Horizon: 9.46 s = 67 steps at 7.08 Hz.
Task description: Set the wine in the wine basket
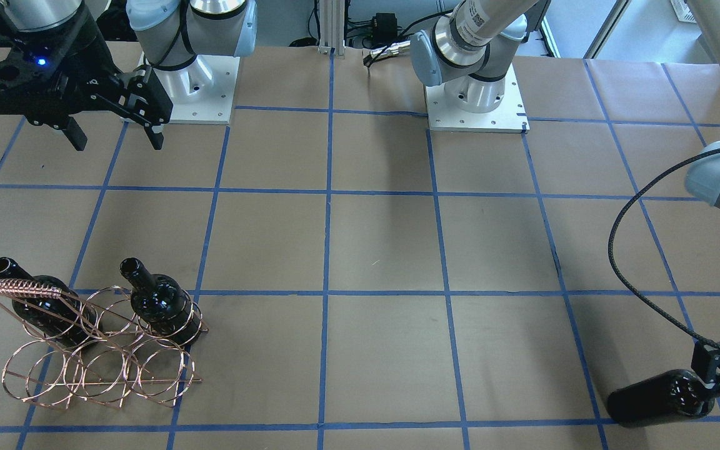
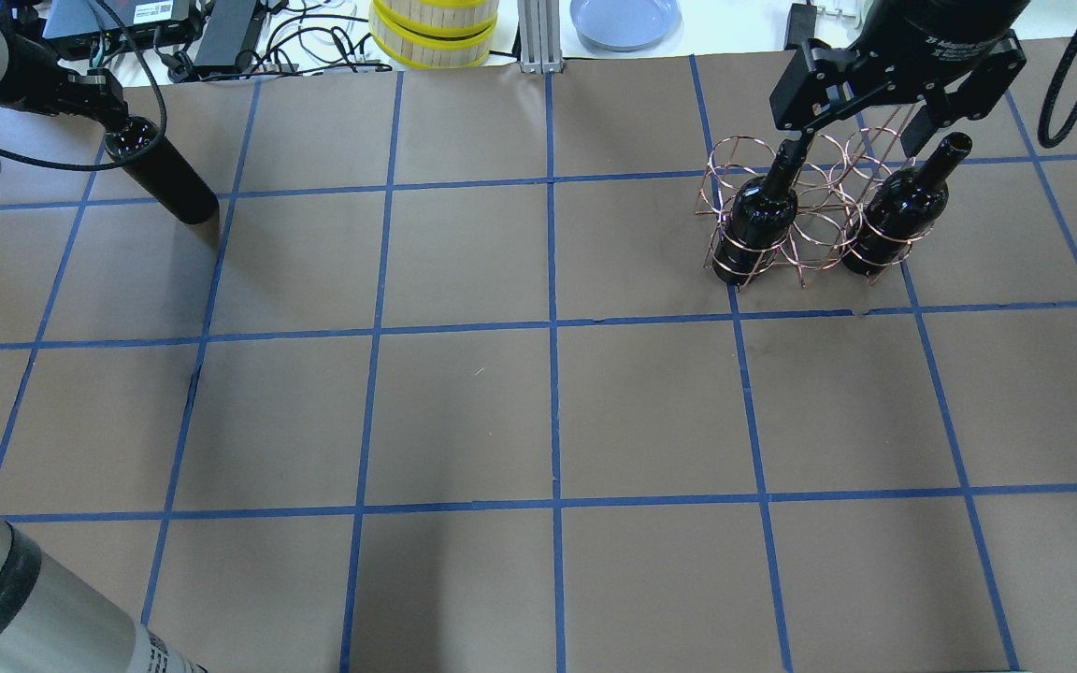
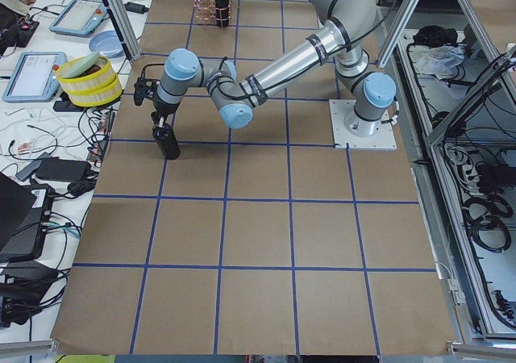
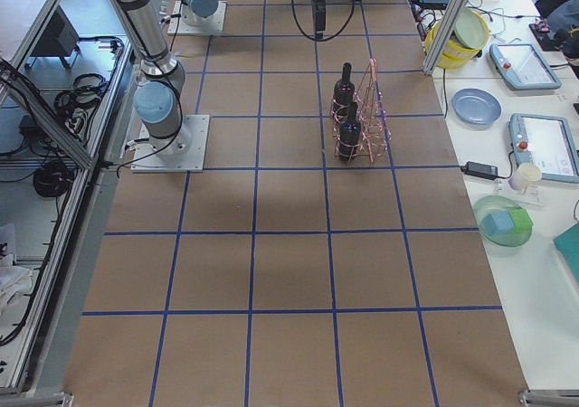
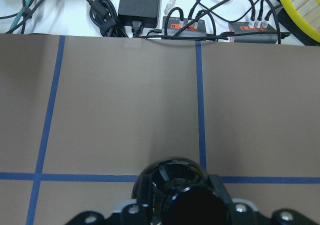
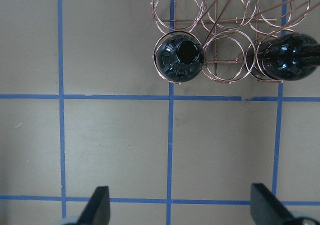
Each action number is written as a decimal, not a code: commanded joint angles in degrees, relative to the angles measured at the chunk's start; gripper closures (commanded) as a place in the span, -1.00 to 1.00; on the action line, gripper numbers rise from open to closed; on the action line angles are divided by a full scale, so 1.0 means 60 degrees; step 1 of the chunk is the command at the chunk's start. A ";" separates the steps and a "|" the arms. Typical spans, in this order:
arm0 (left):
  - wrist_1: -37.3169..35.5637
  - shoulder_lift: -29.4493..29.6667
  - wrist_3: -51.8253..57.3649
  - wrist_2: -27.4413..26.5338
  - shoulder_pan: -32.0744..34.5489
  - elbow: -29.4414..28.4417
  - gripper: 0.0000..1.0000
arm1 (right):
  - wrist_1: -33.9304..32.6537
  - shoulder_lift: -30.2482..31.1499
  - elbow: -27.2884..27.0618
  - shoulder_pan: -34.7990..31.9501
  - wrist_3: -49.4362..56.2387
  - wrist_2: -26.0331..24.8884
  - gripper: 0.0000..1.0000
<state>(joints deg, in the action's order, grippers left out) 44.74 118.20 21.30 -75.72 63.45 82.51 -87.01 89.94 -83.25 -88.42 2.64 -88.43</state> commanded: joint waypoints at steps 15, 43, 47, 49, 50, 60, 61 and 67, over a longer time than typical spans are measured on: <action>-0.0040 -0.3426 -0.4874 -0.3054 0.7357 0.3489 1.00 | 0.0000 0.0010 -0.0027 0.0000 0.0000 0.0002 -1.00; -0.0133 -0.3119 -0.5644 -0.2687 0.7237 0.3871 -0.26 | 0.0029 -0.0093 -0.0042 0.0000 0.0616 -0.0056 -1.00; 0.0984 -0.3162 -0.5732 -0.2599 0.7106 0.3012 -0.62 | -0.0146 -0.0166 -0.0071 -0.0539 0.0001 -0.0144 -1.00; 0.4069 -0.3351 -0.5717 -0.2542 0.6612 0.1229 -0.71 | -0.0495 -0.0399 -0.0071 -0.1183 -0.1499 -0.0086 -1.00; 0.5521 -0.3512 -0.5572 -0.1990 0.5751 0.0393 -0.77 | -0.0658 -0.0647 0.0031 -0.1593 -0.1813 -0.0144 -1.00; 0.8319 -0.4847 -0.2920 -0.2424 0.4336 0.0370 -1.00 | -0.2959 -0.3784 0.1336 -0.4921 -0.6402 -0.0438 -0.99; 0.8334 -0.4934 -0.2905 -0.2438 0.4452 0.0370 -1.00 | -0.3003 -0.3828 0.1263 -0.5024 -0.6285 -0.0438 -0.98; 0.8319 -0.4979 -0.2846 -0.2468 0.4454 0.0370 -1.00 | -0.3193 -0.4107 0.0896 -0.5025 -0.6298 -0.0277 -0.03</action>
<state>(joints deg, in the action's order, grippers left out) 94.65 88.35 4.20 -90.68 90.17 84.73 -106.17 65.31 -77.55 -118.61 -34.91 -90.16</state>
